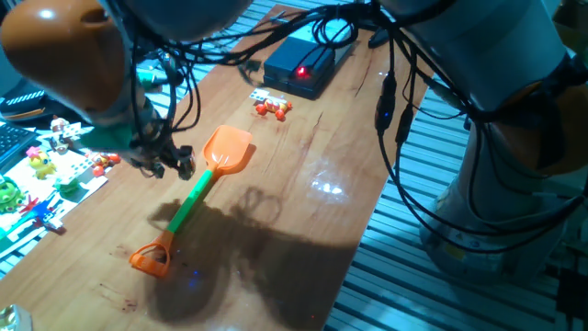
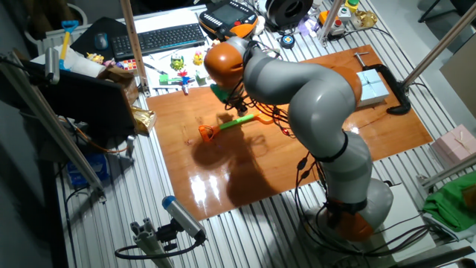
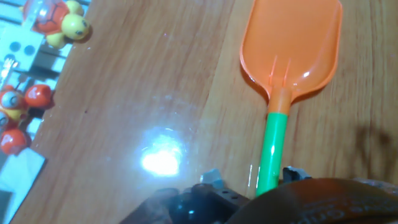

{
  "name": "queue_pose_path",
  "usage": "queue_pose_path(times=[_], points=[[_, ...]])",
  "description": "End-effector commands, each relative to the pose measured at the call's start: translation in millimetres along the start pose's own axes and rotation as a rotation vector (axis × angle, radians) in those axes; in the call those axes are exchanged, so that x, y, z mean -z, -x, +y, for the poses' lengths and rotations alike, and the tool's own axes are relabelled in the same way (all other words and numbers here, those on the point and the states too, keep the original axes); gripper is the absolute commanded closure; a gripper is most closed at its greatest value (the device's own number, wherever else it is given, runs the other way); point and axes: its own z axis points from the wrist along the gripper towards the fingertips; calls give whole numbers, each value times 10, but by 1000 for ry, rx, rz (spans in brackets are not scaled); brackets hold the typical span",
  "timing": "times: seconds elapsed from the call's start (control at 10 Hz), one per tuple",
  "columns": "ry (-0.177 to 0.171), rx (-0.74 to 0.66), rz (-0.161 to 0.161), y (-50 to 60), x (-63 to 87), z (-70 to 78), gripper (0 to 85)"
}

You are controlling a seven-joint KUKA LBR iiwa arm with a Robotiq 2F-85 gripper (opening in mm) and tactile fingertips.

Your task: Use a shovel to scoop up an object

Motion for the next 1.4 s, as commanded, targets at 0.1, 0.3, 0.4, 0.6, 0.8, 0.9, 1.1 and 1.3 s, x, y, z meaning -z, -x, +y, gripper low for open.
queue_pose_path(times=[0.1,0.3,0.4,0.6,0.8,0.9,1.1,1.3], points=[[8,-18,-15,-66,-86,-2,287],[12,-23,-21,-97,-149,-25,290],[17,-26,-22,-111,-182,-45,287],[30,-29,-26,-137,-280,-109,283],[44,-33,-32,-192,-368,-161,283],[49,-43,-41,-232,-401,-173,283],[59,-51,-65,-271,-447,-182,283],[67,-52,-62,-251,-492,-186,303]])
